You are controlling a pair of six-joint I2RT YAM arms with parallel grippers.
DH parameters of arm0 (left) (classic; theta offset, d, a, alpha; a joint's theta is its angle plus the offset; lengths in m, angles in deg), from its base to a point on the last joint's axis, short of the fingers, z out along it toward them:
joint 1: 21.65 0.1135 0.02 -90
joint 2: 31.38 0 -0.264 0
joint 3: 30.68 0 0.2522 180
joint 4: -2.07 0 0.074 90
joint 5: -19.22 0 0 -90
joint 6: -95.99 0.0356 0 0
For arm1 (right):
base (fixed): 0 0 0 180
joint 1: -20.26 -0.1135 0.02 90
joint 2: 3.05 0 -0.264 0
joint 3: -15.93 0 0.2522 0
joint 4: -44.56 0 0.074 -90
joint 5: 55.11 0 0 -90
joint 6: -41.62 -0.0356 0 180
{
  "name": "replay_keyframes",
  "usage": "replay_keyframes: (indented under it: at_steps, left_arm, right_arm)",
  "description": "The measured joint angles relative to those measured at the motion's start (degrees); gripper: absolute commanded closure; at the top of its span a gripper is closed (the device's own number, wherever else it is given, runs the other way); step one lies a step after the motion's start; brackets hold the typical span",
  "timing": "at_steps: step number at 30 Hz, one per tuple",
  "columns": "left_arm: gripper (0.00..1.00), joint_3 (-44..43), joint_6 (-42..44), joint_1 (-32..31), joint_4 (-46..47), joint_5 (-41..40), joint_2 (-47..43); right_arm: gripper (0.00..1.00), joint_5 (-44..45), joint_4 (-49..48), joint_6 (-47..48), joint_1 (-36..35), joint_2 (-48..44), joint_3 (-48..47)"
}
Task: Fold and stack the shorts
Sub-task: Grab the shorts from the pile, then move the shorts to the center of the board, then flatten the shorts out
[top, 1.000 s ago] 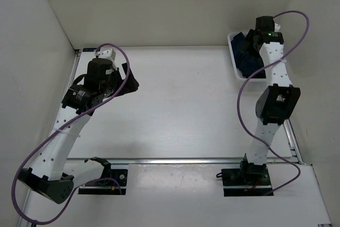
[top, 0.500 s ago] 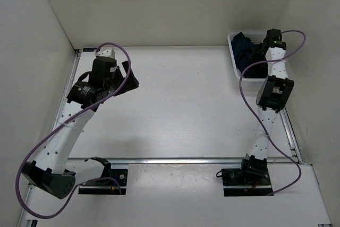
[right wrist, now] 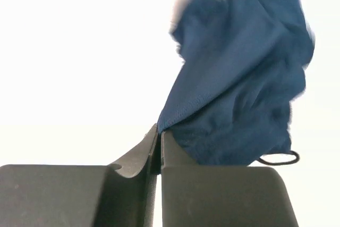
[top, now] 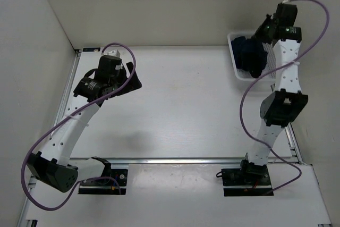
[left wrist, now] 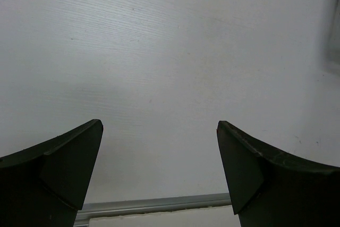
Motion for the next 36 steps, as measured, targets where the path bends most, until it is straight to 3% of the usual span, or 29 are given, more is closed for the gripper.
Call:
replay_keyframes:
  at_steps: [8,11,14,16,18,19,21,23,24,25,26,27,28,30,31,32,34,36]
  left_arm:
    - [0.00,3.37,1.29,4.83,0.15,5.35,-7.61]
    - [0.00,4.31,1.40,6.84,0.02,8.61,-8.48]
    - [0.00,5.09,1.55,8.68,-0.24,10.08,-8.31]
    - [0.00,5.20,1.86,9.70,-0.83,10.49,-8.24]
    - [0.00,5.20,2.38,10.56,-1.25,11.08,-8.24]
    - [0.00,5.20,2.73,10.73,-1.46,11.61,-8.24]
    - [0.03,5.20,3.52,10.75,-1.99,13.05,-8.24]
    - [0.17,5.38,4.26,10.19,-1.99,13.99,-8.26]
    - [0.29,5.86,4.68,9.77,-1.79,14.38,-8.41]
    - [0.58,6.43,4.92,9.20,-1.84,14.75,-8.52]
    - [0.78,7.50,5.09,8.46,-1.73,15.17,-8.70]
    - [0.90,8.83,5.46,7.87,-1.51,15.50,-8.87]
    - [0.90,10.45,5.77,7.23,-1.66,15.93,-8.98]
    - [0.90,14.03,6.27,5.66,-1.25,16.59,-9.03]
    - [0.87,16.41,6.21,4.85,-1.14,16.92,-8.98]
    - [0.82,18.38,6.12,4.15,-1.11,17.31,-8.79]
    - [0.44,21.99,5.42,2.84,-0.81,18.03,-7.52]
    - [0.27,22.99,4.70,1.46,-0.48,19.15,-5.44]
  right_arm:
    - [1.00,-8.28,-3.48,4.09,-14.62,-23.30,-1.40]
    - [1.00,-11.10,-4.79,5.25,-22.32,-30.32,4.68]
    - [0.98,-11.17,-6.95,5.31,-28.85,-36.94,17.38]
    - [0.60,-10.58,-8.35,4.35,-32.87,-39.82,28.68]
    - [0.36,-10.12,-8.02,3.74,-34.99,-39.74,37.53]
    - [0.29,-9.73,-7.58,3.10,-35.26,-38.51,40.46]
    - [0.25,-8.28,-6.43,2.38,-35.19,-35.58,46.07]
    - [0.31,-6.38,-4.48,1.57,-35.04,-34.62,50.31]
    - [0.37,-5.38,-3.50,1.11,-34.97,-35.12,52.02]
    - [0.50,-4.61,-2.99,0.63,-34.95,-36.06,53.29]
    - [0.56,-3.85,-2.75,0.20,-35.01,-37.64,54.58]
    - [0.62,-3.17,-2.64,-0.33,-35.21,-39.19,55.45]
    - [0.76,-2.49,-2.84,-0.90,-35.56,-41.16,56.54]
    - [0.79,-1.73,-3.45,-2.38,-37.18,-44.96,59.30]
    - [0.75,-1.62,-3.65,-3.50,-38.49,-46.38,60.83]
    - [0.56,-1.77,-4.24,-4.76,-39.82,-47.08,62.47]
    - [0.39,-1.84,-5.44,-7.67,-43.25,-46.99,66.29]
    - [0.35,-1.88,-6.05,-9.97,-47.65,-44.63,69.40]
